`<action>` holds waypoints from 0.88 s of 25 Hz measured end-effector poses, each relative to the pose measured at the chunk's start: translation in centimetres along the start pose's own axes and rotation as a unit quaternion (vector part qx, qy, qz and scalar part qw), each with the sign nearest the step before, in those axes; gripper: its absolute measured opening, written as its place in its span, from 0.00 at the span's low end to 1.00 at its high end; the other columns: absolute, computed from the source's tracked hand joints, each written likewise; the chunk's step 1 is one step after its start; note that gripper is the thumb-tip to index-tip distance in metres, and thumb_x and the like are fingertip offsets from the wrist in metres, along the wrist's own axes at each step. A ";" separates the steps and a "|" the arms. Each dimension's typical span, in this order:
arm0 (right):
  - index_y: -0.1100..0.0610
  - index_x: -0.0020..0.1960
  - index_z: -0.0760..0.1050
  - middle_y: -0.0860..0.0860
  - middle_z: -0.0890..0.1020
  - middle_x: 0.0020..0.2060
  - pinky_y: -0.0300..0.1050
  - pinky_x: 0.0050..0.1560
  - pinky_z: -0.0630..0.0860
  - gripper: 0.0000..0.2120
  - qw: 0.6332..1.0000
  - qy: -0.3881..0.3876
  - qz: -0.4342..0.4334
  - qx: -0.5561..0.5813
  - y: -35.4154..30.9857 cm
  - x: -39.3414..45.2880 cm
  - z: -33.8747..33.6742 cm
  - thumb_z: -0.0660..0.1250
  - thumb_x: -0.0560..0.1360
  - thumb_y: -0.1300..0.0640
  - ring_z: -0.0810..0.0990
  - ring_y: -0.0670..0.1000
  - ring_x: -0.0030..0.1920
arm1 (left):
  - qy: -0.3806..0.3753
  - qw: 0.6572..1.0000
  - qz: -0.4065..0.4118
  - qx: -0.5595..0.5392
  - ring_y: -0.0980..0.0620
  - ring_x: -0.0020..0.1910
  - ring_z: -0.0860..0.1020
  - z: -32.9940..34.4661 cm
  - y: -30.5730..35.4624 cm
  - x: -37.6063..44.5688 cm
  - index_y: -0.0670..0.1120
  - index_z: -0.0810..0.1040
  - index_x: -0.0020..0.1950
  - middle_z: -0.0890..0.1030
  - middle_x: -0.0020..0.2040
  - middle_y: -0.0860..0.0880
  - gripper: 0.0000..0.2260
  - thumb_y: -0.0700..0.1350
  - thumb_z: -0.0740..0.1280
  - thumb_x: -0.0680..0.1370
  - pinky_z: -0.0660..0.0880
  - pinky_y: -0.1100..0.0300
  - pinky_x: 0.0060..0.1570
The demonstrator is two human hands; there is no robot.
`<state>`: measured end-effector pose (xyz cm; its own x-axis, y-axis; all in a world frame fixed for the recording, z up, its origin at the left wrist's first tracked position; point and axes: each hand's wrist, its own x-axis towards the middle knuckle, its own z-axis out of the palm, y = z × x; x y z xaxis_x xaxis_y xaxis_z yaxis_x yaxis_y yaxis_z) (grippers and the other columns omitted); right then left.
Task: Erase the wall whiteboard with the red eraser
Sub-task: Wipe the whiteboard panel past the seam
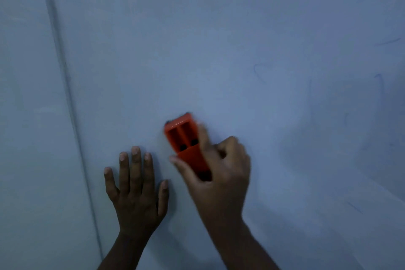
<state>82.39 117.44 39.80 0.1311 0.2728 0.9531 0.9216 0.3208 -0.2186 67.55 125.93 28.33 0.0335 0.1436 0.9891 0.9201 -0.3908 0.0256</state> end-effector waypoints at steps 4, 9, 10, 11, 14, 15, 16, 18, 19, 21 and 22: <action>0.48 0.72 0.77 0.51 0.77 0.44 0.49 0.43 0.71 0.33 0.995 -0.060 -0.056 -0.049 -1.4 -1.5 1.1 0.70 0.75 0.31 0.74 0.51 0.43 | -0.006 1.000 0.000 -0.006 0.41 0.86 0.51 -0.1 0.1 0.3 0.41 0.52 0.87 0.51 0.87 0.42 0.31 0.56 0.50 0.87 0.48 0.36 0.82; 0.47 0.71 0.78 0.50 0.76 0.43 0.51 0.44 0.70 0.32 0.995 -0.031 -0.088 -0.040 0.0 1.7 -0.4 0.71 0.73 0.30 0.74 0.53 0.42 | -0.016 0.999 -0.038 -0.033 0.39 0.84 0.58 -1.8 1.2 1.2 0.40 0.63 0.83 0.58 0.85 0.40 0.29 0.51 0.60 0.84 0.56 0.31 0.79; 0.47 0.70 0.79 0.50 0.75 0.42 0.52 0.43 0.69 0.32 0.997 -0.010 -0.074 -0.031 0.5 2.8 -0.8 0.71 0.73 0.30 0.74 0.53 0.41 | -0.010 0.998 -0.049 -0.039 0.38 0.83 0.61 -2.2 1.7 1.7 0.40 0.66 0.81 0.61 0.84 0.39 0.28 0.50 0.62 0.83 0.59 0.29 0.77; 0.48 0.71 0.78 0.51 0.75 0.42 0.52 0.43 0.69 0.32 0.998 0.017 -0.059 -0.027 1.1 3.9 -1.3 0.71 0.73 0.31 0.74 0.54 0.41 | -0.001 0.998 -0.054 -0.044 0.37 0.82 0.62 -2.6 2.2 2.6 0.40 0.68 0.80 0.63 0.83 0.37 0.27 0.50 0.62 0.83 0.61 0.28 0.75; 0.51 0.73 0.75 0.54 0.75 0.41 0.57 0.41 0.71 0.31 0.993 0.113 -0.018 -0.023 3.9 6.3 -2.9 0.71 0.77 0.35 0.75 0.58 0.40 | 0.027 0.997 -0.042 -0.059 0.37 0.83 0.61 -3.4 2.9 7.2 0.40 0.68 0.80 0.64 0.82 0.36 0.26 0.50 0.62 0.84 0.59 0.28 0.75; 0.51 0.74 0.73 0.55 0.74 0.41 0.60 0.41 0.72 0.31 0.989 0.145 0.000 -0.023 5.2 6.9 -3.3 0.71 0.77 0.37 0.74 0.59 0.39 | 0.037 0.997 -0.033 -0.060 0.37 0.83 0.60 -3.6 2.9 9.3 0.40 0.68 0.80 0.64 0.82 0.36 0.26 0.50 0.62 0.84 0.58 0.28 0.76; 0.52 0.75 0.72 0.55 0.73 0.41 0.61 0.41 0.73 0.30 0.984 0.175 0.020 -0.028 6.5 7.5 -3.8 0.71 0.78 0.38 0.73 0.59 0.39 | 0.047 0.997 -0.024 -0.057 0.38 0.84 0.59 -3.9 2.7 11.7 0.39 0.67 0.81 0.63 0.83 0.36 0.27 0.51 0.62 0.85 0.56 0.29 0.77; 0.54 0.76 0.71 0.57 0.72 0.42 0.63 0.43 0.75 0.30 0.972 0.227 0.052 -0.042 8.6 8.8 -4.5 0.70 0.79 0.40 0.72 0.57 0.40 | 0.066 0.997 -0.010 -0.046 0.38 0.85 0.57 -4.3 1.8 17.0 0.40 0.65 0.82 0.61 0.84 0.38 0.28 0.51 0.62 0.86 0.55 0.30 0.79; 0.55 0.76 0.71 0.58 0.72 0.42 0.64 0.44 0.76 0.30 0.966 0.246 0.064 -0.047 9.2 9.7 -4.8 0.70 0.80 0.40 0.71 0.56 0.41 | 0.069 0.997 -0.007 -0.039 0.39 0.85 0.56 -4.4 1.3 19.4 0.40 0.64 0.83 0.60 0.84 0.38 0.28 0.51 0.61 0.86 0.54 0.31 0.80; 0.55 0.76 0.70 0.59 0.73 0.43 0.65 0.45 0.76 0.31 0.957 0.274 0.082 -0.048 9.7 11.7 -4.9 0.70 0.80 0.40 0.72 0.56 0.41 | 0.063 0.998 -0.009 -0.018 0.39 0.85 0.54 -4.0 0.7 22.7 0.40 0.59 0.85 0.57 0.85 0.39 0.29 0.52 0.59 0.87 0.52 0.33 0.81; 0.55 0.76 0.70 0.59 0.72 0.42 0.65 0.44 0.76 0.31 0.955 0.281 0.084 -0.046 9.3 12.4 -4.7 0.70 0.80 0.40 0.72 0.58 0.41 | 0.056 0.998 -0.012 -0.003 0.39 0.86 0.53 -3.7 0.7 23.4 0.41 0.57 0.86 0.56 0.86 0.38 0.29 0.53 0.57 0.88 0.51 0.33 0.81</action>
<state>94.36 119.54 50.61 0.4318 -0.2251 0.8734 0.8949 0.2276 -0.3837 67.51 125.65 52.04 -0.0324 0.0498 0.9982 0.9179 -0.3938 0.0495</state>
